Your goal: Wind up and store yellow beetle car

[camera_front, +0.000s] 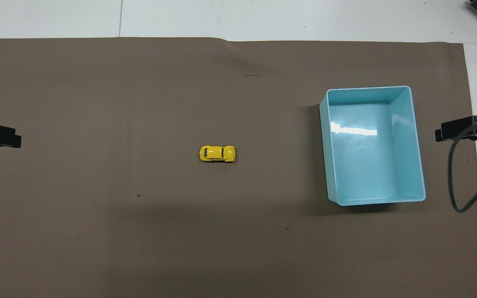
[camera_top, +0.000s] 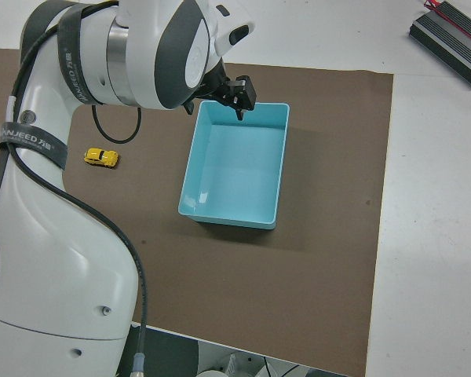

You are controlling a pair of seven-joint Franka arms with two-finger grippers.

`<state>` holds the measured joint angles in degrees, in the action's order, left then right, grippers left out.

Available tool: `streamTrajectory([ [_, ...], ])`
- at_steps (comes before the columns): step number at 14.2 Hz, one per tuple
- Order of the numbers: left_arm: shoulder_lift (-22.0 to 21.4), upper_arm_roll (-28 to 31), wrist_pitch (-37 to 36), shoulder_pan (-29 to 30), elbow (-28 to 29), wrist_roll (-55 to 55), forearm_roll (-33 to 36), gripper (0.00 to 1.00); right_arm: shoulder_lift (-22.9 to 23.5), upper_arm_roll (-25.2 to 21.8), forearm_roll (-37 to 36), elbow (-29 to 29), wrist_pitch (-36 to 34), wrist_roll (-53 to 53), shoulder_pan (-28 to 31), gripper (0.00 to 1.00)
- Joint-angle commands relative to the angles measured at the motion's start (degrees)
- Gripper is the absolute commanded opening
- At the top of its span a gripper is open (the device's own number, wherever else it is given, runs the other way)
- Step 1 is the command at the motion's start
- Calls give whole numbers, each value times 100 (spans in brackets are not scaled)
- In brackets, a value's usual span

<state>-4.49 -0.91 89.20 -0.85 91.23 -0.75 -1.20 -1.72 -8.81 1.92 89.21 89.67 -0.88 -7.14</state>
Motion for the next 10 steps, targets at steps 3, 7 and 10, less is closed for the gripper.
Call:
streamTrajectory([
  [3,-104,-15,45,112,132,-31,-30,100,-30,28,38,9,-81,44,11,100],
  [7,-104,-24,45,94,132,-13,-30,100,-39,28,2,26,-90,-114,11,100],
  [10,-87,-24,27,50,176,74,-30,100,-39,28,2,26,-81,-114,11,100],
])
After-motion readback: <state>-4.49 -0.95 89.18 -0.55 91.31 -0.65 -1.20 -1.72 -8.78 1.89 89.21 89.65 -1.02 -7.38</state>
